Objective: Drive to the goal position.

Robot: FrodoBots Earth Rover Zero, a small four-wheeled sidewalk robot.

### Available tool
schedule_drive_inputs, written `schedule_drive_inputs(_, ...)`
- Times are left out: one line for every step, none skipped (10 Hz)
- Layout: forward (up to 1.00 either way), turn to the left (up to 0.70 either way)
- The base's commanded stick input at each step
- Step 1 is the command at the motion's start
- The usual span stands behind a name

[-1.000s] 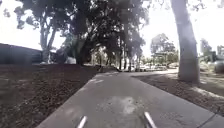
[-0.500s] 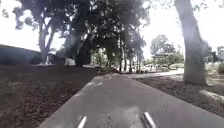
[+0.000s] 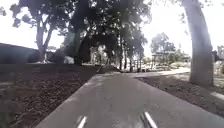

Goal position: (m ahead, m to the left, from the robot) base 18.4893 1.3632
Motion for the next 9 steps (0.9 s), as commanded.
schedule_drive_inputs(0.85,0.0)
schedule_drive_inputs(0.85,0.0)
schedule_drive_inputs(0.85,0.0)
schedule_drive_inputs(0.85,0.0)
schedule_drive_inputs(0.85,0.0)
schedule_drive_inputs(0.85,0.0)
schedule_drive_inputs(0.85,0.0)
schedule_drive_inputs(0.85,0.0)
schedule_drive_inputs(0.85,0.0)
